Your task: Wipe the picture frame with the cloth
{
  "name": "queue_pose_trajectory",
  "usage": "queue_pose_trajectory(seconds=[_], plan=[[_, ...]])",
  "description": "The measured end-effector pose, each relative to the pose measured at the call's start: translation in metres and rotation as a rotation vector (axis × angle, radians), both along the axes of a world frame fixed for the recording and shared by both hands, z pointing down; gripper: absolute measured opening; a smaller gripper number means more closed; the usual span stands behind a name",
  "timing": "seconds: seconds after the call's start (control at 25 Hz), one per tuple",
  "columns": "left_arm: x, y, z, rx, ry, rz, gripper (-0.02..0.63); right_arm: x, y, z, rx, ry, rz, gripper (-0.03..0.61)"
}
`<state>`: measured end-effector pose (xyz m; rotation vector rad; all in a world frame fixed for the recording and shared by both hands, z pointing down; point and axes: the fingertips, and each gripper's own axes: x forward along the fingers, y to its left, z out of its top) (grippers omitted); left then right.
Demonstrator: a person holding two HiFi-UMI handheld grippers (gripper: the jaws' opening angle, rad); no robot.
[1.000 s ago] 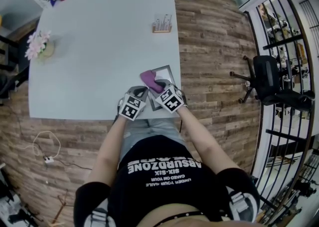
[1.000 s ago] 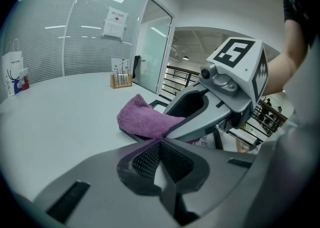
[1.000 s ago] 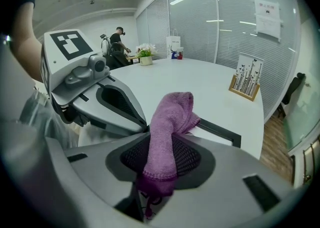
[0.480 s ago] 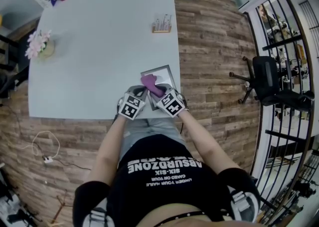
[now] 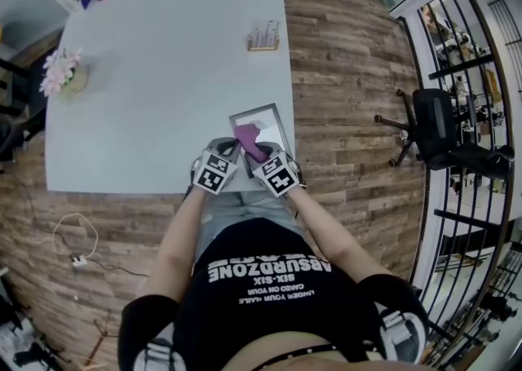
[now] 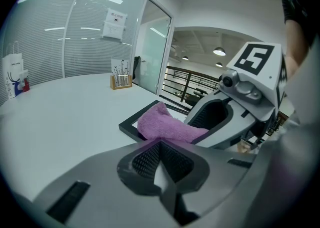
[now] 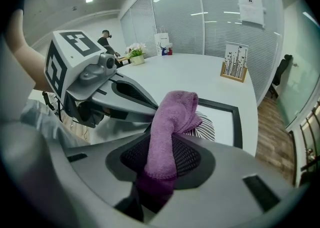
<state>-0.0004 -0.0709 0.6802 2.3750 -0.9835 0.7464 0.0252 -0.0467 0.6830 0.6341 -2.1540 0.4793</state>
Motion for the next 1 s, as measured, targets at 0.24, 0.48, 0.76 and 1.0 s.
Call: queue_pose_trajectory(seconds=[0.24,0.48,0.76,1.0], plan=[[-0.001,0.0,0.001,0.004,-0.002,-0.002,0.015,-0.001,-0.001,0.001,0.021,0.0,0.01,0.138],[-0.001,0.001,0.0,0.011,-0.007,-0.002,0.015,0.001,-0.001,0.0,0.032,0.006,-0.005,0.138],[-0.001,0.0,-0.001,0.013,-0.007,-0.004,0.015,0.012,-0.006,0.0,0.026,0.02,-0.002,0.139],[-0.001,0.0,0.0,0.012,-0.007,-0.004,0.015,0.032,-0.015,-0.001,0.027,0.033,0.045,0.14]])
